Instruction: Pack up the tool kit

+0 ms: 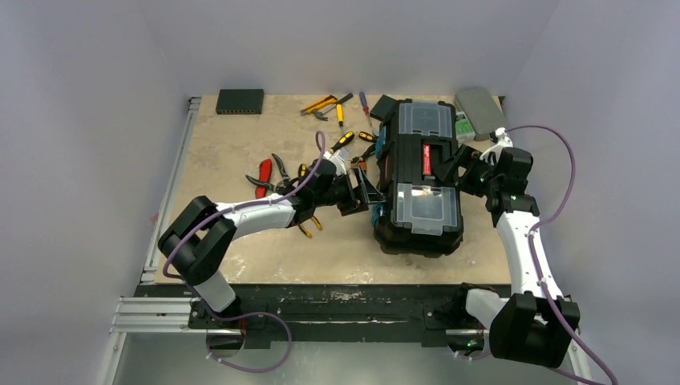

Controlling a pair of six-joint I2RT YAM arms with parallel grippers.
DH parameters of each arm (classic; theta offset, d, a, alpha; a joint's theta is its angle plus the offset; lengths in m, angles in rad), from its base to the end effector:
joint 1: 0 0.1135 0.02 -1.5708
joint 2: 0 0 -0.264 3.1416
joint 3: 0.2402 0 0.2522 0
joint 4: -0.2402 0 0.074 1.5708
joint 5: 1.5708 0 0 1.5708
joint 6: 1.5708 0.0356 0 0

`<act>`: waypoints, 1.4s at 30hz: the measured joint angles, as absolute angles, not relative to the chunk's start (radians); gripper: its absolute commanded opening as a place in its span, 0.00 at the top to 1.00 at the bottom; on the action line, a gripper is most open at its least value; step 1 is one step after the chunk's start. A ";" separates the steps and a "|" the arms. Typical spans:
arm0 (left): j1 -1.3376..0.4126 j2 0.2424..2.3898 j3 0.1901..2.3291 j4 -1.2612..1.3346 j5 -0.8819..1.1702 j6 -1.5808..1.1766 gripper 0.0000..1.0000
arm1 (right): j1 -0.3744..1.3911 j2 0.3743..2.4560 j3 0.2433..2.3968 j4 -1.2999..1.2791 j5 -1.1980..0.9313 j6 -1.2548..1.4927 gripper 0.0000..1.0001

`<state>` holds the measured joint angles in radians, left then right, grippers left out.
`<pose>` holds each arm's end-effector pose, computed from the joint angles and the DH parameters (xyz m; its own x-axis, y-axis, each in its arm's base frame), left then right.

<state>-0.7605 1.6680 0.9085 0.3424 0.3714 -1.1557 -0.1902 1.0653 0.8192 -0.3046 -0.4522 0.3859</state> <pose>0.2538 -0.2593 0.2077 -0.9261 -0.2959 -0.2342 0.0874 0.4355 -0.8959 0.2334 -0.0291 0.2875 -0.5497 0.4506 -0.7034 0.0122 0.8463 0.5326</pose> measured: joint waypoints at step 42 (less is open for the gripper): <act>-0.678 1.713 0.693 0.803 0.539 -1.245 0.06 | -0.514 1.225 0.578 0.276 -0.933 0.616 0.99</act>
